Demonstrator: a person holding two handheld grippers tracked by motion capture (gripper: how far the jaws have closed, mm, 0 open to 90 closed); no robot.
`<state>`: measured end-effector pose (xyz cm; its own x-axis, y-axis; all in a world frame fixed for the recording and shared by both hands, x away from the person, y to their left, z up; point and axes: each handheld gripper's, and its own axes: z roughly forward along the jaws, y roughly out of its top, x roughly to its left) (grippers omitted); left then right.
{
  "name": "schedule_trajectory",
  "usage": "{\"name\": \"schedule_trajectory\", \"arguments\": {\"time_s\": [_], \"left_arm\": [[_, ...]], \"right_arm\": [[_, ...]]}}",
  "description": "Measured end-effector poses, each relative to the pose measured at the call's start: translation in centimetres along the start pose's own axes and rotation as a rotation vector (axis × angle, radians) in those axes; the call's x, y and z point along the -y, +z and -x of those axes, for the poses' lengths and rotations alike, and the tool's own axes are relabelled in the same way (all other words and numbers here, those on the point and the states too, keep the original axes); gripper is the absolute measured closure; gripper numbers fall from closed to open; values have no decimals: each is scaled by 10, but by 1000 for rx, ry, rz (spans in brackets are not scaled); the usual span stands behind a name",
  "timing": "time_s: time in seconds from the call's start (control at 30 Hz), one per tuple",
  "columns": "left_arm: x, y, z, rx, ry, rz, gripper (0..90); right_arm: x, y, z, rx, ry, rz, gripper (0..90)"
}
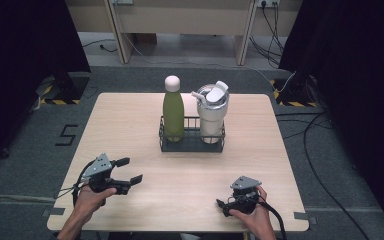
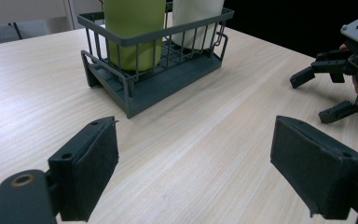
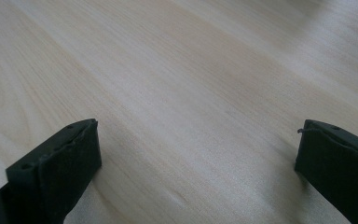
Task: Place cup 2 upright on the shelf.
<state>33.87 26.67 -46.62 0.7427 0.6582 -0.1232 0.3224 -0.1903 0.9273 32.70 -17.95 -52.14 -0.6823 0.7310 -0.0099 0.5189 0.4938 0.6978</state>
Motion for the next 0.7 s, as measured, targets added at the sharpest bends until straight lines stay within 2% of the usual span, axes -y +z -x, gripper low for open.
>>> {"name": "schedule_trajectory", "arguments": {"time_s": [0.43,0.7], "left_arm": [[15,0,7,5,5,-16,149],[27,-1,12,0,25,-52,149]], "right_arm": [[0,0,0,0,0,0,4],[0,0,0,0,0,0,4]]}}
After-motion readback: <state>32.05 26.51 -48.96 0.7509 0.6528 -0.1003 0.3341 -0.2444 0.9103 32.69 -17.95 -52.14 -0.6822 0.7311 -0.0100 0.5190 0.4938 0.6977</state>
